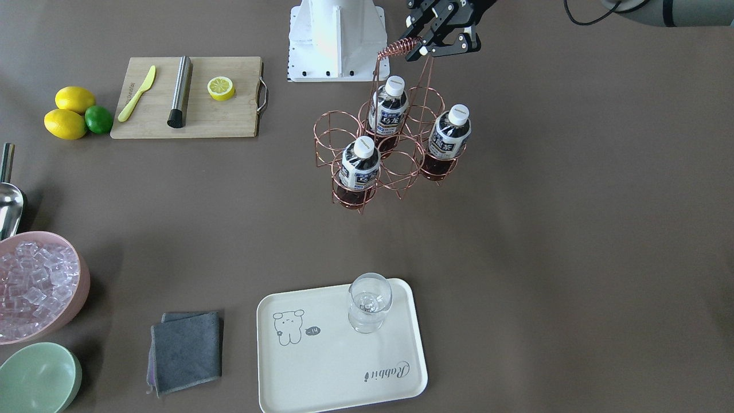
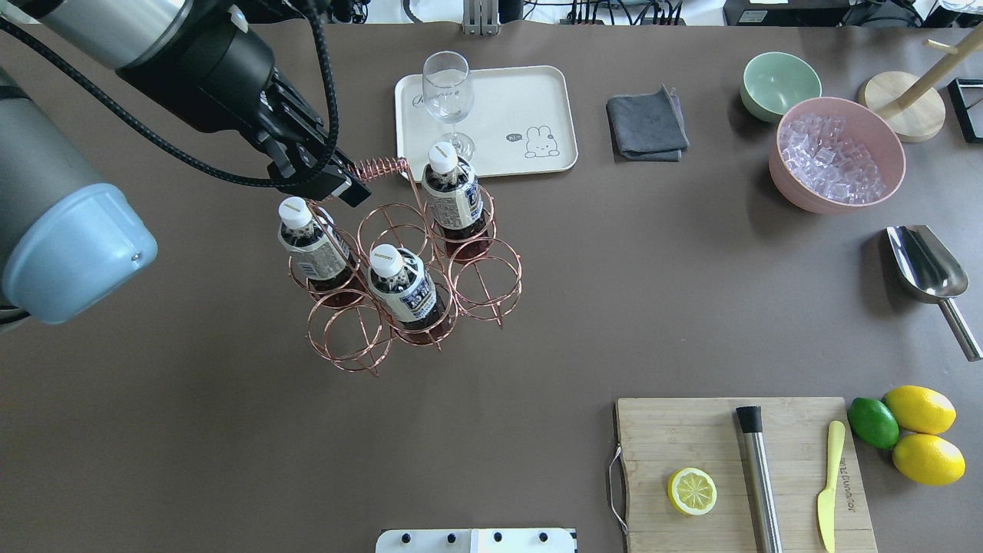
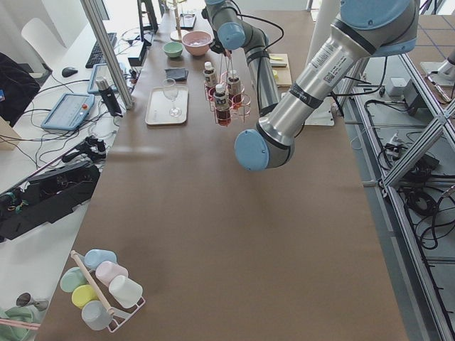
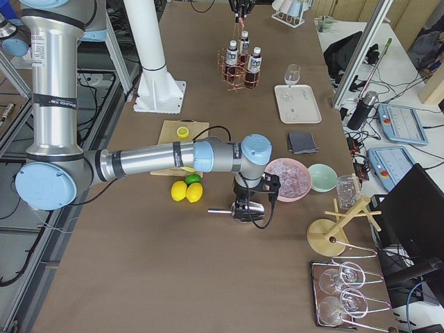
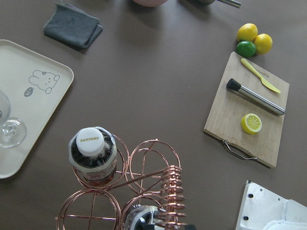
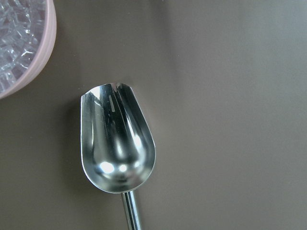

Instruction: Take tea from basket to plate

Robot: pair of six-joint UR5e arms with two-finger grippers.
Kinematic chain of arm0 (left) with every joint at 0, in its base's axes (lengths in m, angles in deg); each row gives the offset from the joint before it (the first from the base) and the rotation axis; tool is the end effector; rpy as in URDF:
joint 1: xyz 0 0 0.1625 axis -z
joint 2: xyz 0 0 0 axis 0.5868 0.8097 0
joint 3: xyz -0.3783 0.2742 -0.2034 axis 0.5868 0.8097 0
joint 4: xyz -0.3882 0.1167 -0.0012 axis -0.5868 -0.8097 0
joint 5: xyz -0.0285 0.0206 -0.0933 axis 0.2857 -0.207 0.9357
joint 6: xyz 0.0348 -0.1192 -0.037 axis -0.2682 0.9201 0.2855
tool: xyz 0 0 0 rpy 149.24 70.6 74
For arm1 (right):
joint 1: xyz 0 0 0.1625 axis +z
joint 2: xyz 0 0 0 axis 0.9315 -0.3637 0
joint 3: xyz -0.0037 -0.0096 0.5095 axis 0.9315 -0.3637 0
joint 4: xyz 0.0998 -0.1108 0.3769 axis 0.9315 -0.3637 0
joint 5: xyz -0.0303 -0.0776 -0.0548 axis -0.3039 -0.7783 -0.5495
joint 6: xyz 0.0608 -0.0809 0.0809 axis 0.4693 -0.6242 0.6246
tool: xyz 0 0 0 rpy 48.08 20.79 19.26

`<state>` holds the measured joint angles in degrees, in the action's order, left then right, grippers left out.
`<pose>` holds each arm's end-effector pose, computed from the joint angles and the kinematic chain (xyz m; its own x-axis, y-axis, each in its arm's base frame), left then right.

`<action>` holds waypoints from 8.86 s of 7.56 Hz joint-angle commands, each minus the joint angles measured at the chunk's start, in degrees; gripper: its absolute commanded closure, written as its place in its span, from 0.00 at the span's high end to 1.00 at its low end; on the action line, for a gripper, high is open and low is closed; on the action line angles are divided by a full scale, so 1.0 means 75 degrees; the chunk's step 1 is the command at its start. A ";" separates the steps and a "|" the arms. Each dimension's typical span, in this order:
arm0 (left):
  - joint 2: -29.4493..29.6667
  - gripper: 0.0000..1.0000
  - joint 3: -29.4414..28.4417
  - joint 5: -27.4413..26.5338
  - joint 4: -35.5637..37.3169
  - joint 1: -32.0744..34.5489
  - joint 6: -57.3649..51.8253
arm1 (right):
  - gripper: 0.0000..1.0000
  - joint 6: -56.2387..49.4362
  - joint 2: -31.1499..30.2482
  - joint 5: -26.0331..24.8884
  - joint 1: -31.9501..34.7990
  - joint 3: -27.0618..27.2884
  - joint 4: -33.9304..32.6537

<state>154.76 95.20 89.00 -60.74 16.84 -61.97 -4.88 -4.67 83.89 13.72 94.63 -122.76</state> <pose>0.3298 -0.4833 0.1363 0.0817 0.8828 -0.4627 -0.2836 0.4656 0.8383 -0.0133 -0.4485 0.6994 0.7434 0.1279 0.6565 -0.0406 0.9884 -0.1465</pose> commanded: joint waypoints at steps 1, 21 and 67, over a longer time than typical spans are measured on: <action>-0.0025 0.00 -0.0137 0.0045 -0.0382 -0.0215 0.0029 | 1.00 0.0000 0.0000 -0.0011 0.0006 0.0000 -0.0011; -0.0224 0.00 -0.1027 -0.0189 -0.2010 -0.1282 -0.1003 | 1.00 0.0012 0.0187 -0.0549 -0.0381 0.0328 0.0117; -0.0459 0.00 -0.0830 -0.0107 -0.2188 -0.1130 -0.1003 | 0.00 0.8204 0.7417 -0.0049 -0.4216 0.0152 -0.2355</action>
<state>151.34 88.98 88.20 -77.16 8.37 -69.49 59.52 50.37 80.22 -21.82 95.90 -140.44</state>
